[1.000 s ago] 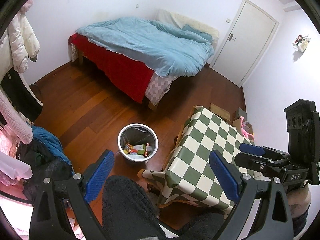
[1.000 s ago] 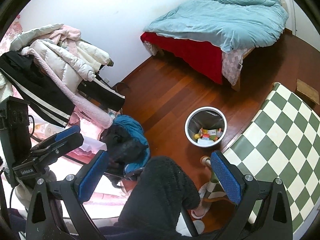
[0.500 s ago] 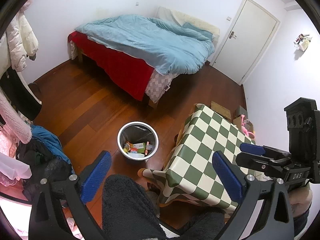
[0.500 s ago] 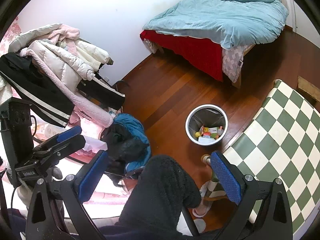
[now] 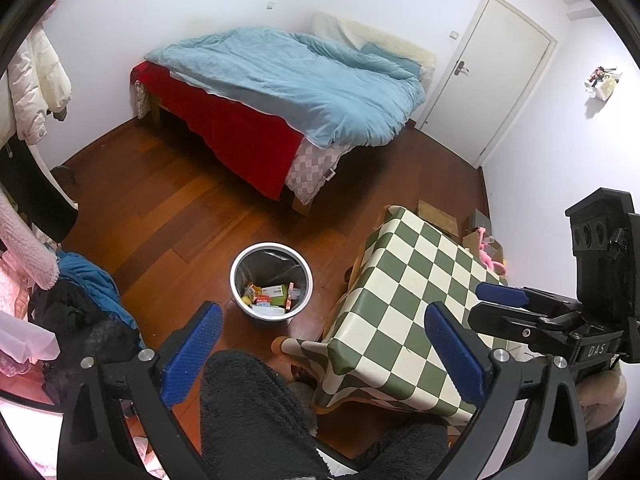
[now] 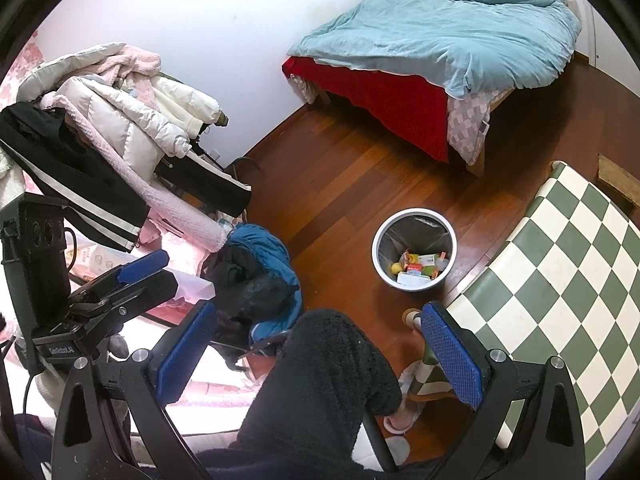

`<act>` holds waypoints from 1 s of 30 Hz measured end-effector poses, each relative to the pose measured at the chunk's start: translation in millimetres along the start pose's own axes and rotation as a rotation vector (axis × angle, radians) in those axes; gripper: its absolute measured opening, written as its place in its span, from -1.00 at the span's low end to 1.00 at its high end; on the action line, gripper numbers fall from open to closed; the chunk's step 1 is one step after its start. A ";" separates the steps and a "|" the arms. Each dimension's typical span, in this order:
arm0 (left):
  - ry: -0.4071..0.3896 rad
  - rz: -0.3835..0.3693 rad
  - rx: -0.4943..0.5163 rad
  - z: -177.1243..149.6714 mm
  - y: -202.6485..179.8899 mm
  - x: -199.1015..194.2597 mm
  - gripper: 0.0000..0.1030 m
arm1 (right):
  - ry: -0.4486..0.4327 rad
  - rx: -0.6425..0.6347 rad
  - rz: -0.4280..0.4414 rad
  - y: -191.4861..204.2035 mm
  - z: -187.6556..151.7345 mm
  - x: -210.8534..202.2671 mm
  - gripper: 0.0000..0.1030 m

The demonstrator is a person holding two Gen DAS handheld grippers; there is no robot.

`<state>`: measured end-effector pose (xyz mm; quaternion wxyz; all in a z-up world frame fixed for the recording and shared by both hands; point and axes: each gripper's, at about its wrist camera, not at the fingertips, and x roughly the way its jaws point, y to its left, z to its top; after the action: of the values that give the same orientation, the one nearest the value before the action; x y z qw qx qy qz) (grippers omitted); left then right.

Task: Collect trash

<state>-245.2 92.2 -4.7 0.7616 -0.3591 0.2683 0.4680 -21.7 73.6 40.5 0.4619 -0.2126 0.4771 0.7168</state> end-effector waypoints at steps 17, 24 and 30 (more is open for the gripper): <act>0.005 -0.013 -0.004 2.2 6.2 0.8 1.00 | 0.014 -0.016 0.001 7.6 -1.5 6.1 1.00; -0.002 -0.009 -0.013 -0.6 7.3 -1.0 1.00 | 0.019 -0.025 0.002 10.7 -1.9 8.6 1.00; -0.005 -0.005 -0.024 -4.8 5.0 -2.2 1.00 | 0.020 -0.026 0.002 11.8 -1.3 9.3 1.00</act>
<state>-251.0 88.8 -7.4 0.7593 -0.3675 0.2597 0.4701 -36.5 75.3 38.7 0.4535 -0.2253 0.4725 0.7213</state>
